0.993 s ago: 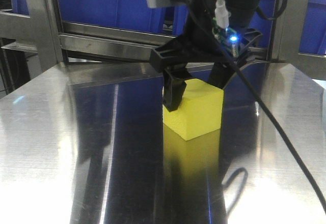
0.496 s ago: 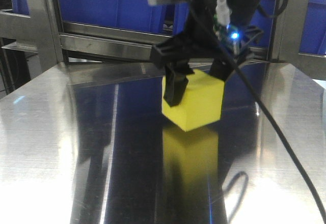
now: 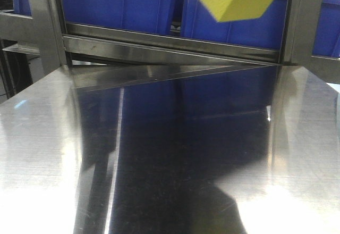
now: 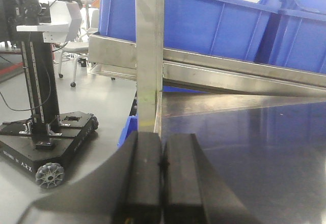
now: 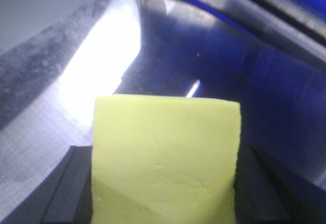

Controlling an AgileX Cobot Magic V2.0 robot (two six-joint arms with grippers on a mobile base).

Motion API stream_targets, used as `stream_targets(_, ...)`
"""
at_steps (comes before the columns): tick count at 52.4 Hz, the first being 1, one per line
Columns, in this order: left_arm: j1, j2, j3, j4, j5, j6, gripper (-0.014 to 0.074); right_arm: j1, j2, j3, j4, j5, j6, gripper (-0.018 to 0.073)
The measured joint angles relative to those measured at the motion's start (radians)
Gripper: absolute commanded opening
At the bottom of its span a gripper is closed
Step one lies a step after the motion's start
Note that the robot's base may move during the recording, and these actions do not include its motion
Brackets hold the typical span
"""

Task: Place yellow foam block on left shelf second layer
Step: 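Lift the yellow foam cube up and away from the table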

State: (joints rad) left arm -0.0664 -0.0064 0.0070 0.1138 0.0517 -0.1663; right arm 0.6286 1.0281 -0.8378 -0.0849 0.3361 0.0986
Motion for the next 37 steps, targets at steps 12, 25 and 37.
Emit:
stream_targets(12, 0.000, 0.000, 0.000, 0.000, 0.000, 0.000, 0.0136, 0.000, -0.236, 0.198, 0.000, -0.108, 0.000, 0.0298)
stream_targets(25, 0.000, 0.000, 0.000, 0.000, 0.000, 0.000, 0.0136, 0.000, -0.409, 0.372, -0.002, -0.298, 0.000, 0.0298)
stream_targets(37, 0.000, 0.000, 0.000, 0.000, 0.000, 0.000, 0.0136, 0.000, -0.453, 0.411, -0.002, -0.436, 0.000, 0.0298)
